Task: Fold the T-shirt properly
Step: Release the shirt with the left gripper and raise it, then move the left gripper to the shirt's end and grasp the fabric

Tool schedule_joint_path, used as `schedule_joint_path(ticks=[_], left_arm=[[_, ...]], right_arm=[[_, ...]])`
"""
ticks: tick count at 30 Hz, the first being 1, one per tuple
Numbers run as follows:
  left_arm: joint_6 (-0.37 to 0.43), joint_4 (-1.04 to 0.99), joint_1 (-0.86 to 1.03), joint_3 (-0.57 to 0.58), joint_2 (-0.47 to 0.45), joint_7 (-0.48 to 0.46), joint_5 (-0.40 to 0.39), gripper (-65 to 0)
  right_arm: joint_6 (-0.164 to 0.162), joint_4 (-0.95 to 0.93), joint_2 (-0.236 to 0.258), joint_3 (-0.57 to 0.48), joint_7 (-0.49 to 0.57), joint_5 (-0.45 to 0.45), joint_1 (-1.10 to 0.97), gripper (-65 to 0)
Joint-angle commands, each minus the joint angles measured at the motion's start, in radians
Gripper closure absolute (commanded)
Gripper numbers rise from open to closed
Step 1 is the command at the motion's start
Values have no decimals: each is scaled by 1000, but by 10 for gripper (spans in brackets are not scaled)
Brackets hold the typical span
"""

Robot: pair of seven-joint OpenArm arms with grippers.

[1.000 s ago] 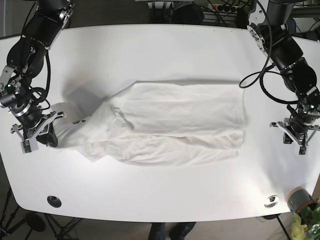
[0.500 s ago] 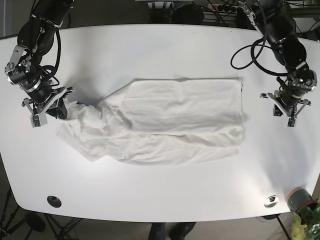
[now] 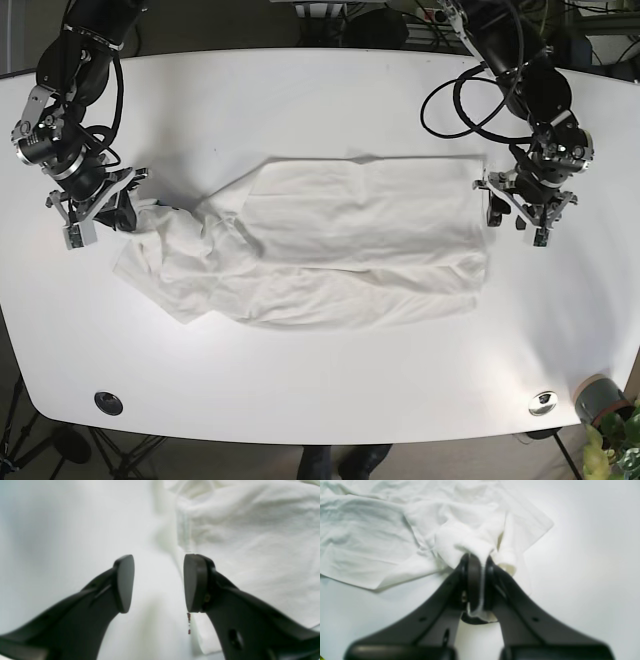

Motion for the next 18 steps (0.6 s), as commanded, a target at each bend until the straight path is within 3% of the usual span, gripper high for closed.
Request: schedule_joint_path(ticks=[1,10,18], left_arm=[[-1,-2,-6,11,-2,-21,-14,-319],[-1,-30,91,148,-66,-21,-243,-328],[-1,-25,155,172,-72,-21,-251,-326]], right_arm=[[3,19,17,4,29,16,14,0],[3,19,17,2,29,19,14,0],[3,17,17,1,29,19,14,0]])
